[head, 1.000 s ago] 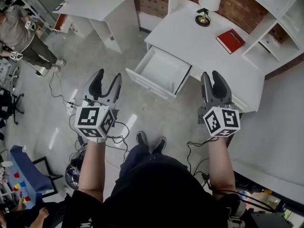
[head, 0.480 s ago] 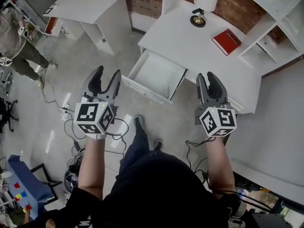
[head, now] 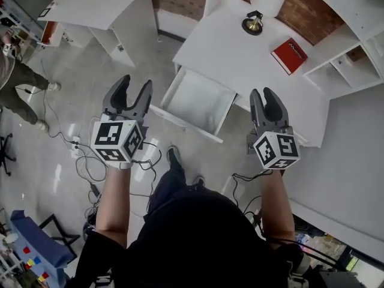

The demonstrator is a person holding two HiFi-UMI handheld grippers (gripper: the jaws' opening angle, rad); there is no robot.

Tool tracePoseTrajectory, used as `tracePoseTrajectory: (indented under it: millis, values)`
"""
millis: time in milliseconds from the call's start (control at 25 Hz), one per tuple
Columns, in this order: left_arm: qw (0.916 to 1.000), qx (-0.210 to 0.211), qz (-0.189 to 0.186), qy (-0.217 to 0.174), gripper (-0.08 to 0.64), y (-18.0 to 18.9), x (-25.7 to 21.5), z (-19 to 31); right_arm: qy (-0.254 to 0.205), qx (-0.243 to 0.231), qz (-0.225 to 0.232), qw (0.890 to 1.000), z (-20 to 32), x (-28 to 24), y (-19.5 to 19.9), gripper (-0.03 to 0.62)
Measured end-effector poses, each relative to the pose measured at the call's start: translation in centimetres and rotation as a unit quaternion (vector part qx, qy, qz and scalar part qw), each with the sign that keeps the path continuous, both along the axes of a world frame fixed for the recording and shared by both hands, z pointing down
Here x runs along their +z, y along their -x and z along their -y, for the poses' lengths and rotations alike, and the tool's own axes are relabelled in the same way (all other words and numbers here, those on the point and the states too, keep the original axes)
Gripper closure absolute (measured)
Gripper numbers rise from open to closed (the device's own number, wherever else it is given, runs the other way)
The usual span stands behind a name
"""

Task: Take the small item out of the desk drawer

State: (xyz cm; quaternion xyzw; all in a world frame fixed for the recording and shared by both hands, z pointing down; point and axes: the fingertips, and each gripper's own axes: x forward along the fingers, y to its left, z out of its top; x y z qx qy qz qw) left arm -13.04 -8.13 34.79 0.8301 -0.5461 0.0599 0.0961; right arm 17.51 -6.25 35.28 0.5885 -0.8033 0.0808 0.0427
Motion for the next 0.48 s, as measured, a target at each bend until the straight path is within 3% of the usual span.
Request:
tracePoseTrajectory:
  millis: [480]
  values:
    - [0.9968,0.048,-0.004,0.064,0.33,2.2,6.6,8.2,0.063,0.012,-0.033,0.997,7.5,5.2,4.1,0.446]
